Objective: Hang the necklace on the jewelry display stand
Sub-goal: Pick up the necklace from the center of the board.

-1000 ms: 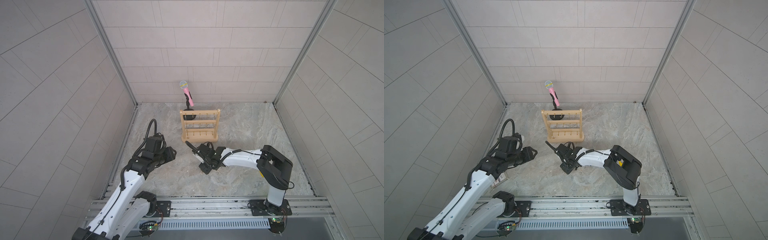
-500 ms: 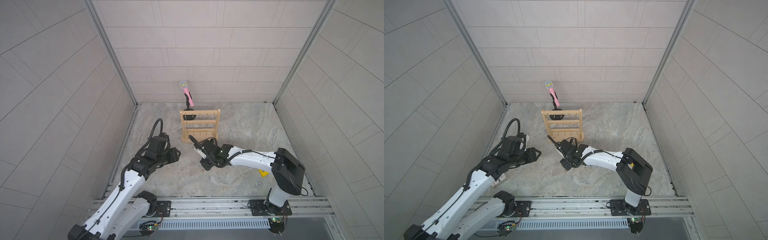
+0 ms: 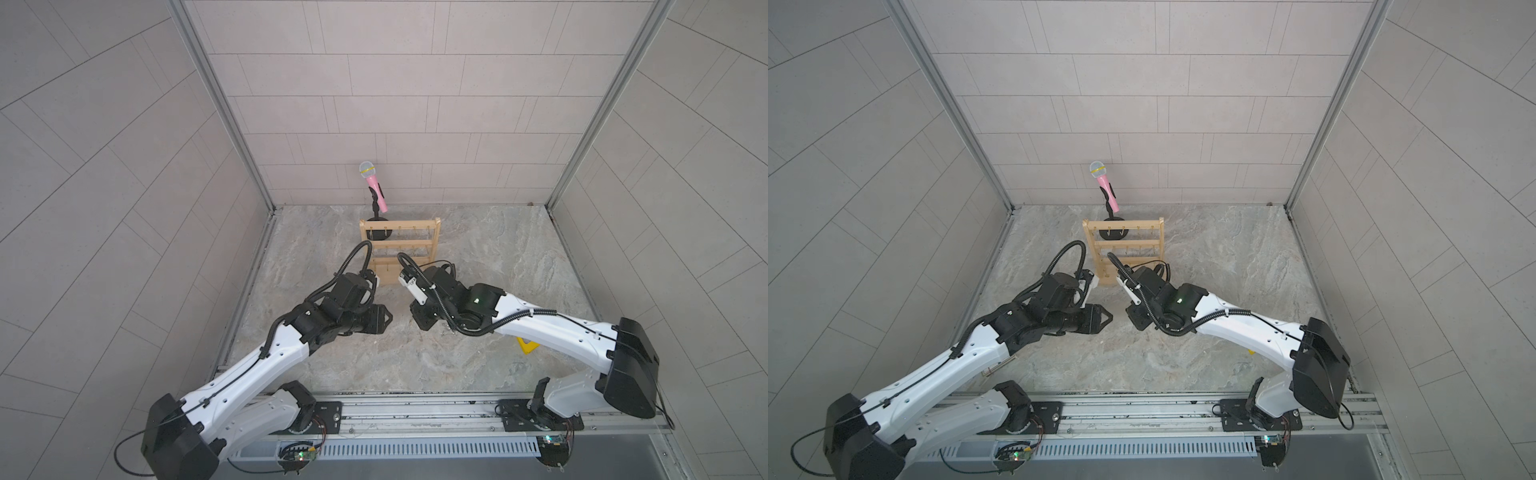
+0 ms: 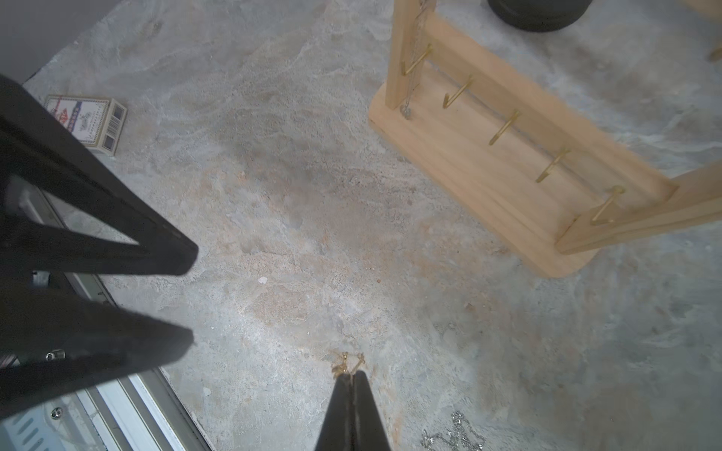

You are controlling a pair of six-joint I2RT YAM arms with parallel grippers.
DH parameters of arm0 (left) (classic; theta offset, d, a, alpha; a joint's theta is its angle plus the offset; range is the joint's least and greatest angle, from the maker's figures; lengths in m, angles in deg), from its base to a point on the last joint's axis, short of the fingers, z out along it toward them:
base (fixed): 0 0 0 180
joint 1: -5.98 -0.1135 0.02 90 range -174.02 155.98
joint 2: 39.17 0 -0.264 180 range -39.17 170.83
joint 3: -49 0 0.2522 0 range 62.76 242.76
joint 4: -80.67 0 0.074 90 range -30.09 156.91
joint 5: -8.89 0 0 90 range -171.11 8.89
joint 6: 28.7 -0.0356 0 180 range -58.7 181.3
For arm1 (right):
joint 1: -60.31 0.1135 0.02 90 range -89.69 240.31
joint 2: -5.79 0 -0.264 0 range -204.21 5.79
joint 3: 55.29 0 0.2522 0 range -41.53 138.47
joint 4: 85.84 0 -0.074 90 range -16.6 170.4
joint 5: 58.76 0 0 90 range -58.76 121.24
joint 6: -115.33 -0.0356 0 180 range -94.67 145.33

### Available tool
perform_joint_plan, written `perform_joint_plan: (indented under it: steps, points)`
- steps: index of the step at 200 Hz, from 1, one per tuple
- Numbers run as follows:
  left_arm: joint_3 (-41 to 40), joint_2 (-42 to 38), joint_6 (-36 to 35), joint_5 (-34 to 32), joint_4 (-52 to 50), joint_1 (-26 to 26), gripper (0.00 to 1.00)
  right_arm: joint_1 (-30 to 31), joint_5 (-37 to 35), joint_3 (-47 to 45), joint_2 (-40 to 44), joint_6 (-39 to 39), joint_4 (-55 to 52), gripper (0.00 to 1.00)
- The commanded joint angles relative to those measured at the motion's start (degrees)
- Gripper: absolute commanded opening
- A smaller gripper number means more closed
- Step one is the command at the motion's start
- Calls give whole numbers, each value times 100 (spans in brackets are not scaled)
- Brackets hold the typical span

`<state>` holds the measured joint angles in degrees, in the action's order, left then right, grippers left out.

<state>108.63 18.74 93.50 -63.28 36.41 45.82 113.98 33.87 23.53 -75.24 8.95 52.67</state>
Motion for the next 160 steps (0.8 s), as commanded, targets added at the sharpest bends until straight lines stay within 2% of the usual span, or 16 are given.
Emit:
perform_joint_plan:
  steps: [1, 56, 131, 160]
  points:
    - [155, 1, -230, 42, 344, 134, 47, -14, -235, 260, 328, -1, -290, 0]
    - [186, 63, -300, -31, 707, 564, 47, -32, -234, 562, 703, 87, -599, 0]
    - [213, -48, -40, -278, 1029, 578, 47, -32, 225, 767, 879, 161, -827, 0]
    - [256, -54, -55, -111, 1155, 596, 44, -40, 493, 814, 914, 194, -857, 0]
